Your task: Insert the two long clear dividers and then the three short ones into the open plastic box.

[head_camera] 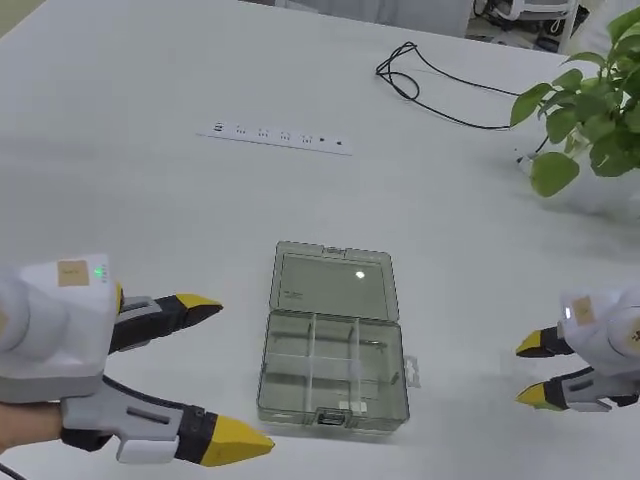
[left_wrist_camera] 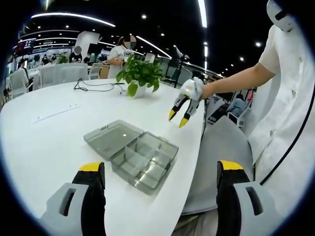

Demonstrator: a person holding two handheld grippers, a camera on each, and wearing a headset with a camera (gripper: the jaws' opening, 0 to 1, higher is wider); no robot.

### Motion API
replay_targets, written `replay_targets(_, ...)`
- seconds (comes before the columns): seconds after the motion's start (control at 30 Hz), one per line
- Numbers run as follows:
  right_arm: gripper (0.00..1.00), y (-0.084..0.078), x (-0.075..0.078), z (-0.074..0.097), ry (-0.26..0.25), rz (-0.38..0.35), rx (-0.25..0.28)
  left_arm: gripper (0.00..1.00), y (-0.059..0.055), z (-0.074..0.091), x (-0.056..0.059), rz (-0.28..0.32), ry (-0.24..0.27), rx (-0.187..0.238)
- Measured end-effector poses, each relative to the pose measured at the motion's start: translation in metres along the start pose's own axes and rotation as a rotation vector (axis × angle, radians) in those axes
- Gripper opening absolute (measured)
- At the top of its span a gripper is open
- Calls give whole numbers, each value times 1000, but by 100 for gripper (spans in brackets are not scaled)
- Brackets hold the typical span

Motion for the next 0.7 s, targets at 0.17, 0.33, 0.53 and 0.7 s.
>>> replay_targets(0.17,32,32,-11,18,-40,22,52,95,9,-1,1,7,-1,31)
replay_targets(0.33,32,68,-22,38,-89,39,112,92,22,-4,5,46,-11,91)
replay_targets(0.53,32,106,-37,57,-144,94,146,90,39,-12,12,114,-24,143)
replay_targets(0.7,32,133,-49,69,-184,144,166,84,52,-20,17,184,-46,200)
Point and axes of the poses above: the centre of the closed fingertips' face, and the gripper's own axes: z roughly backward along the fingers, x roughly to its right, y roughly out of its top, the point moved 10 cm from there along z, roughly backward along the fingers, and after that the axes turned 2 degrees about x, right-handed, at the moved point
